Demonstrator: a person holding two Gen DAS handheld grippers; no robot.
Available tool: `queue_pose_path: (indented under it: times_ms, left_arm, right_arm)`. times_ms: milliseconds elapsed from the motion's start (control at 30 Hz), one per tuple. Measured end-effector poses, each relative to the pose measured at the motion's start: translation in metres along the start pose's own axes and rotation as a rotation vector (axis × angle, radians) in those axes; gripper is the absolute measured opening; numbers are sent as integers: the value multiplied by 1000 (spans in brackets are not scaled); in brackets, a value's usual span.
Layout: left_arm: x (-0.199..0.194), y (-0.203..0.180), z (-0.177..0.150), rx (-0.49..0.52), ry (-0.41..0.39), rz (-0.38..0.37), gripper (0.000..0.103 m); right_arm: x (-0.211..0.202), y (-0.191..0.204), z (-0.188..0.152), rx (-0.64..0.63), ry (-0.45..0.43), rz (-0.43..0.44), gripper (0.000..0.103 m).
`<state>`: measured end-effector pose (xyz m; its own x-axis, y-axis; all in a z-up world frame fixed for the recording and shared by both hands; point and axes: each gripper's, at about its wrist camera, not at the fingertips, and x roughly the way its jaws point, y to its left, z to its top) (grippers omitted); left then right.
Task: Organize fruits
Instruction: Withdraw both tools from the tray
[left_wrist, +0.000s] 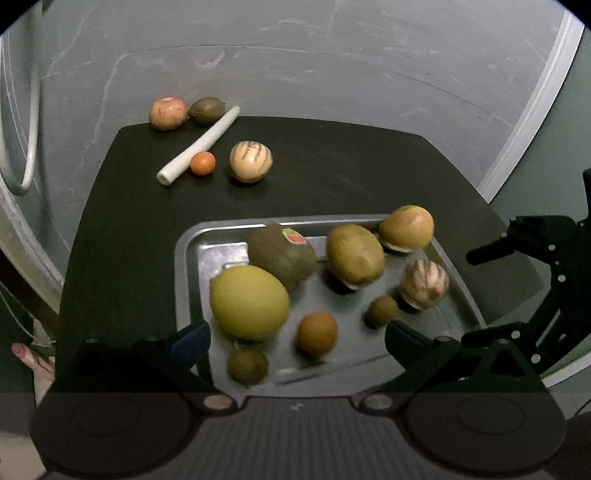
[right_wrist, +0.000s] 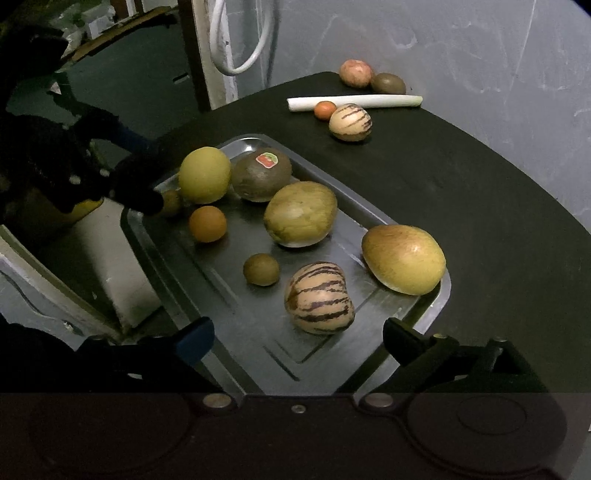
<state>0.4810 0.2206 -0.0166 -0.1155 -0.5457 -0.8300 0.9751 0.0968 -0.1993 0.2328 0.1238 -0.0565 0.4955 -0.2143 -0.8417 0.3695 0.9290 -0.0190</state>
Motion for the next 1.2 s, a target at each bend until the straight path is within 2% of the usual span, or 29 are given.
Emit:
queue_pose_path:
  times_ms: [367,667,933,1100,1200]
  left_arm:
    - [-6,-31,-20,80,51,14,102]
    - [-8,-43,-16,196,103,18,102]
    - [-5,-17,16,252,84,35,102]
    - [6,18,50,273,58,47,102]
    - [17,39,74,323,40,48,102]
  right_arm:
    - [-17,4,-18,10,3,28,102]
    - [-15,6,-10,-28,41,48,102]
    - [-7,-5,30,-65,12,26,102]
    - [1,-24,69,-53,-37,-3,102]
    - [12,-37,93,-52,-57,-23,102]
